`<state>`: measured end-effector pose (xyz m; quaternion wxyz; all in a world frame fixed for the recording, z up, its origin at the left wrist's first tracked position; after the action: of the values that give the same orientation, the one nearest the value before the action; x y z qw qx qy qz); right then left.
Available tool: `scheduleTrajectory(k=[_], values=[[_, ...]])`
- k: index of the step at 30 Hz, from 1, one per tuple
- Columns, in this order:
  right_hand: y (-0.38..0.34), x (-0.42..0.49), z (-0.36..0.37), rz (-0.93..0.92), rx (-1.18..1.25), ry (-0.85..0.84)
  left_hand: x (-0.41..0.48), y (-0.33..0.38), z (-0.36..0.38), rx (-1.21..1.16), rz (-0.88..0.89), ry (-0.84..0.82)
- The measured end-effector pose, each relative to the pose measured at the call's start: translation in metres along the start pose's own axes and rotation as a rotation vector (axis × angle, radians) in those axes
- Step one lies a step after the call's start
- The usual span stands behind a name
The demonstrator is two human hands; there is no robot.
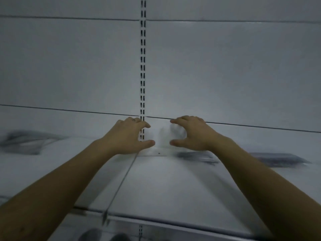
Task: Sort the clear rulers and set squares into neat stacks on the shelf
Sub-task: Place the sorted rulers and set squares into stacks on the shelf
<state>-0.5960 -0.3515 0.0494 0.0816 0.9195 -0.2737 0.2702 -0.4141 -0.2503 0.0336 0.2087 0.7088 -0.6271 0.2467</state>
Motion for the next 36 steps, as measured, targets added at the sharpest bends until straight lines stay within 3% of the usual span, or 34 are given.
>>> scheduleTrajectory(k=[12,18,22,25,31,36], values=[[-0.212,0.105,0.093,-0.221,0.152,-0.215,-0.138,-0.227,-0.048,0.129,-0.415,-0.058],[-0.296,0.137,0.134,-0.268,0.194,-0.317,-0.191,-0.322,-0.063,0.214,-0.575,0.007],[-0.335,0.153,0.155,-0.256,0.223,-0.342,-0.207,-0.375,-0.073,0.289,-0.674,-0.071],[-0.359,0.162,0.168,-0.257,0.213,-0.359,-0.218,-0.398,-0.070,0.242,-0.763,-0.107],[-0.389,0.180,0.197,-0.240,0.195,-0.327,-0.224,-0.406,-0.067,0.107,-0.751,0.099],[-0.393,0.172,0.208,-0.258,0.226,-0.167,-0.227,-0.410,-0.069,0.030,-0.768,0.183]])
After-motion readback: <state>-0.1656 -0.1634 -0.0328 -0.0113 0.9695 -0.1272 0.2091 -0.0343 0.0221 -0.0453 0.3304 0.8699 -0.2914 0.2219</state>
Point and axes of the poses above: each hand's wrist, its own x-axis towards the middle knuckle, its own z-axis out of the palm, y = z × x, the point moved 4 cm from there along x, towards the middle knuckle, and after that the axes turned 14 degrees about y, right-handed, at the moved point
